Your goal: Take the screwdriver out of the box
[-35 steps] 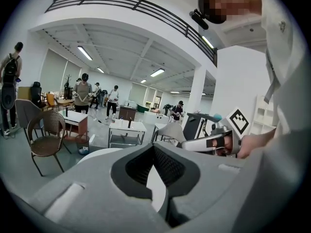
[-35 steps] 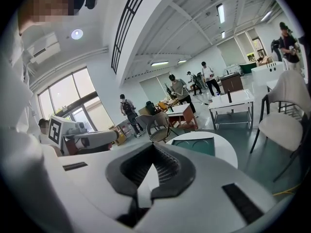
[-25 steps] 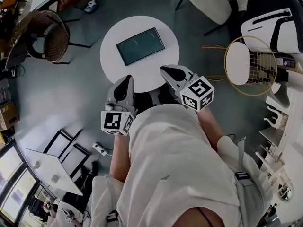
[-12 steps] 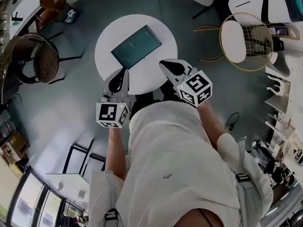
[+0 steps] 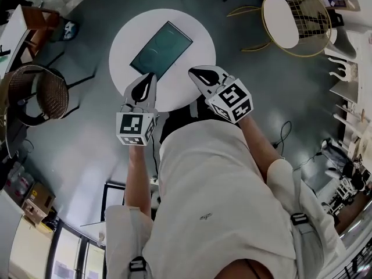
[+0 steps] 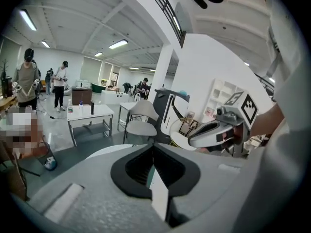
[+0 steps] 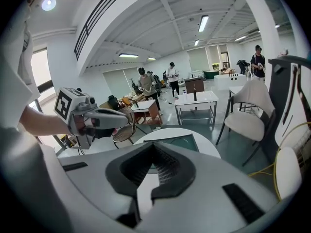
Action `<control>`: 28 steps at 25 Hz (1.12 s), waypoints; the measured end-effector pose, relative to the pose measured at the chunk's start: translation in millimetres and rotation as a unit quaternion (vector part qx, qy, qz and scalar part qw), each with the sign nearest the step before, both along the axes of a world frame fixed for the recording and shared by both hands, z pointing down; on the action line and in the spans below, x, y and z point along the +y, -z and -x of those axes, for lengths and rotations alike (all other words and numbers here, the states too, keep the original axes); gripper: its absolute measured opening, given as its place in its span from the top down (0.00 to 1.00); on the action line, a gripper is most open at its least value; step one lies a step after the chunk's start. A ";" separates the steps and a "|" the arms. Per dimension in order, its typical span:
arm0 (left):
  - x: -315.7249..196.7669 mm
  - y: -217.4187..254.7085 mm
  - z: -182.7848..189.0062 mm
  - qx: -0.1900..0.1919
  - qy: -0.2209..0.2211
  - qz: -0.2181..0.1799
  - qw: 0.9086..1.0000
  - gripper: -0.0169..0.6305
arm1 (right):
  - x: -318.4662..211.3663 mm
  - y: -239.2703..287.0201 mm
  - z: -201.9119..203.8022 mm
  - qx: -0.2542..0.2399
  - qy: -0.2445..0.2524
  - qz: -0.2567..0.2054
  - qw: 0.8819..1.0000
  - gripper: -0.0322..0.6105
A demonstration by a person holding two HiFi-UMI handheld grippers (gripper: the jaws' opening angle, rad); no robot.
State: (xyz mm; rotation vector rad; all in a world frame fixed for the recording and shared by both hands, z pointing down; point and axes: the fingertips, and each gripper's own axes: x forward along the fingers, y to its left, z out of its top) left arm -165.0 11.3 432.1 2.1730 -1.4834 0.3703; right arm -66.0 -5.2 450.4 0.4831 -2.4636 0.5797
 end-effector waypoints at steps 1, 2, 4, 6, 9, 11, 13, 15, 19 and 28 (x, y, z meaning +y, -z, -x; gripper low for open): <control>-0.8 -4.2 -0.3 -0.003 -0.008 0.004 1.000 0.96 | 1.6 -5.3 -0.5 0.005 -0.003 0.001 1.000 0.94; -1.3 -8.2 -0.9 -0.005 -0.015 0.009 1.000 0.96 | 3.2 -10.5 -1.2 0.008 -0.006 0.002 1.000 0.94; -2.1 -16.6 -1.9 -0.008 -0.026 0.018 0.999 0.96 | 6.0 -20.0 -2.4 0.015 -0.010 0.007 1.000 0.94; -4.5 -26.3 -2.9 -0.013 -0.036 0.027 0.999 0.96 | 7.9 -29.0 -3.3 0.019 -0.013 0.011 1.000 0.94; -9.7 -41.4 -7.1 -0.033 -0.054 0.037 0.997 0.96 | 10.6 -42.7 -5.1 0.026 -0.016 0.018 0.999 0.92; -12.8 -51.7 -9.7 -0.047 -0.067 0.043 0.996 0.96 | 11.0 -50.7 -5.4 0.031 -0.017 0.020 0.999 0.92; -15.8 -63.5 -9.7 -0.057 -0.078 0.055 0.994 0.96 | 9.7 -58.7 -3.9 0.035 -0.019 0.019 0.999 0.91; -17.4 -78.3 -8.3 -0.067 -0.087 0.077 0.991 0.96 | 7.5 -68.0 -2.2 0.037 -0.022 0.020 0.999 0.91; -20.4 -104.9 -8.6 -0.093 -0.103 0.116 0.983 0.96 | 3.4 -88.8 -2.8 0.042 -0.028 0.025 0.998 0.90; -26.6 -149.7 -19.8 -0.120 -0.122 0.164 0.972 0.96 | 1.6 -126.6 -0.6 0.049 -0.025 0.048 0.997 0.88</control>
